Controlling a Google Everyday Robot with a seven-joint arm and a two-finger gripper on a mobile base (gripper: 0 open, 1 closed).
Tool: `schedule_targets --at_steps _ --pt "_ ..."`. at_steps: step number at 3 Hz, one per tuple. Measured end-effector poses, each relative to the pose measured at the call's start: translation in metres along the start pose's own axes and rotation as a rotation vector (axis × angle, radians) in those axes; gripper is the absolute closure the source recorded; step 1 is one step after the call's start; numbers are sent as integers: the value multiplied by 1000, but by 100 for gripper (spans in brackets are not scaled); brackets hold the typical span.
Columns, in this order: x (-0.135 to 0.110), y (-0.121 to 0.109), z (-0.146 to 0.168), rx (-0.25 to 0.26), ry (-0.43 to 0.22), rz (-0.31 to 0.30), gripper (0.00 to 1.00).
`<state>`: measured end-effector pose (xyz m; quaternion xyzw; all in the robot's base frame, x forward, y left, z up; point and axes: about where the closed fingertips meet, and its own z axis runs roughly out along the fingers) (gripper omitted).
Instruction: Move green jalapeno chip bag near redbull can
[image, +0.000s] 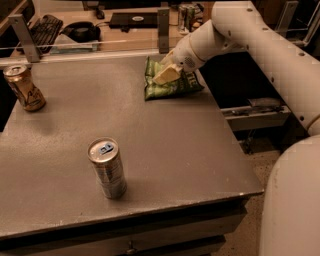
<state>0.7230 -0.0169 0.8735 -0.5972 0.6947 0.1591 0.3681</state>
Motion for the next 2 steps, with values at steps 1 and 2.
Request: schedule_targets --at_steps 1,2 --pt "-2 -1 1 -2 -1 -7 87" --pt "-17 -7 -6 6 -17 -43 100"
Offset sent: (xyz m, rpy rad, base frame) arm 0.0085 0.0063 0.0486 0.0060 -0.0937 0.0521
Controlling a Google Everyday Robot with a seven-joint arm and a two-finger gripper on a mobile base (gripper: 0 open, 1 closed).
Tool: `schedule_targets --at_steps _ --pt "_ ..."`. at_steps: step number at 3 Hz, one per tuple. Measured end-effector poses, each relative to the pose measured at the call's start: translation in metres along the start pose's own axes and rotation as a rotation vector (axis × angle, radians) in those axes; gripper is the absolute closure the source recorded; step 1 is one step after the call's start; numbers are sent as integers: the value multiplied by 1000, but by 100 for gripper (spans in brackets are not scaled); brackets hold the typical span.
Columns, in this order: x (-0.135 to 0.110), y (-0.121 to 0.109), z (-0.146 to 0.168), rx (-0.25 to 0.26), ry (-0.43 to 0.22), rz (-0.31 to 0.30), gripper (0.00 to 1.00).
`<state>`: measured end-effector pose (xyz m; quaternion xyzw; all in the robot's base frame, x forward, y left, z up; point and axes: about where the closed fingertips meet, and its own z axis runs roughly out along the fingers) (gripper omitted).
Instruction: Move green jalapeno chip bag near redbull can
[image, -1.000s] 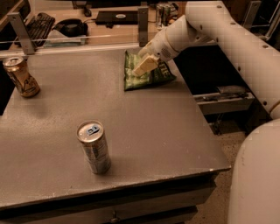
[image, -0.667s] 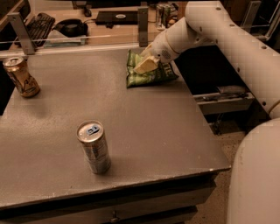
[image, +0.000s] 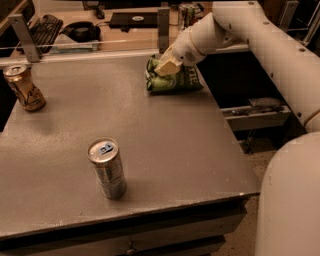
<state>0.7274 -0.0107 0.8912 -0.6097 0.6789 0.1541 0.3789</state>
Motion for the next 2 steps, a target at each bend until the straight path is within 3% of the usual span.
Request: schedule_targets --at_steps 2 --pt "-71 -13 -43 5 -112 -127 100"
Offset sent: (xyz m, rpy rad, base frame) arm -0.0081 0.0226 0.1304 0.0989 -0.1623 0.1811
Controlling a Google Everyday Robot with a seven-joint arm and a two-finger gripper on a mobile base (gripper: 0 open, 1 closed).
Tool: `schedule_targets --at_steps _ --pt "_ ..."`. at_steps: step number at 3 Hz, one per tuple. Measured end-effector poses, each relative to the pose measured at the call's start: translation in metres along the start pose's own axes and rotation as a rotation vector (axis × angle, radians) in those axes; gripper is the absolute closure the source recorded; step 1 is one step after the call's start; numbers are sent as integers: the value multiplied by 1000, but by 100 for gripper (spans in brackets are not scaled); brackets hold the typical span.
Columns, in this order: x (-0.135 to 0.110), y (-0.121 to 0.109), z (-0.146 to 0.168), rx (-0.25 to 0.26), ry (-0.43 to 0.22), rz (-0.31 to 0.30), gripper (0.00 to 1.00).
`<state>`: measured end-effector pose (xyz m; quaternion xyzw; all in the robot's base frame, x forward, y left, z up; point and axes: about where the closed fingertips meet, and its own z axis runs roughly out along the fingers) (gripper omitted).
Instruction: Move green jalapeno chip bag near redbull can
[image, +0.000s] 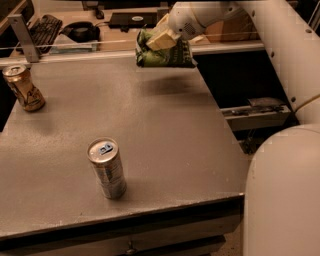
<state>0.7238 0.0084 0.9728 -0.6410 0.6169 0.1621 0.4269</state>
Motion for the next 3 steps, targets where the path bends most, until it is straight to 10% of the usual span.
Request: schedule_targets --at_steps 3 --pt "1 21 0 -70 1 -40 100"
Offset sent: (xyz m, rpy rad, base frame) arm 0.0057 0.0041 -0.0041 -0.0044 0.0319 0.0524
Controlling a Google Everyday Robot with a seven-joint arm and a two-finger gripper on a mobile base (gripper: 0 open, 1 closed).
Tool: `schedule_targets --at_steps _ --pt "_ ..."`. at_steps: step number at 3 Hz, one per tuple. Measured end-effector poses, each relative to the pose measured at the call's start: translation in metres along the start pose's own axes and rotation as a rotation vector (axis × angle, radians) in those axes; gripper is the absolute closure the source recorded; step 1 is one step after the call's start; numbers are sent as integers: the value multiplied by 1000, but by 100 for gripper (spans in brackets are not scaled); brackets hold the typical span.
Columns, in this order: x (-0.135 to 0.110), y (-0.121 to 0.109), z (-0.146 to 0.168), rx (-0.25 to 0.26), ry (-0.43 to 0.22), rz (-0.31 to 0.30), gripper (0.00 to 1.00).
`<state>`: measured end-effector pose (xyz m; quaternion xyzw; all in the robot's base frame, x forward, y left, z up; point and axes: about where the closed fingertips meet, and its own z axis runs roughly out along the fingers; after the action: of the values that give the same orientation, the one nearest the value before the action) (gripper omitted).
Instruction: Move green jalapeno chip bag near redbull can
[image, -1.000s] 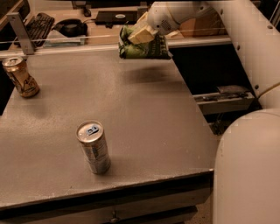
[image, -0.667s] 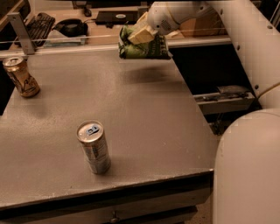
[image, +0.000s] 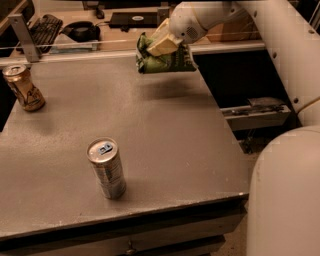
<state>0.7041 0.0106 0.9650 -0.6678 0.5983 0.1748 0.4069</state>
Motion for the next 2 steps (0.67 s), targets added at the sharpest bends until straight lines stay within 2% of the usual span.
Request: schedule_targets --at_steps 2 --pt "6 68 -23 -93 26 -75 100"
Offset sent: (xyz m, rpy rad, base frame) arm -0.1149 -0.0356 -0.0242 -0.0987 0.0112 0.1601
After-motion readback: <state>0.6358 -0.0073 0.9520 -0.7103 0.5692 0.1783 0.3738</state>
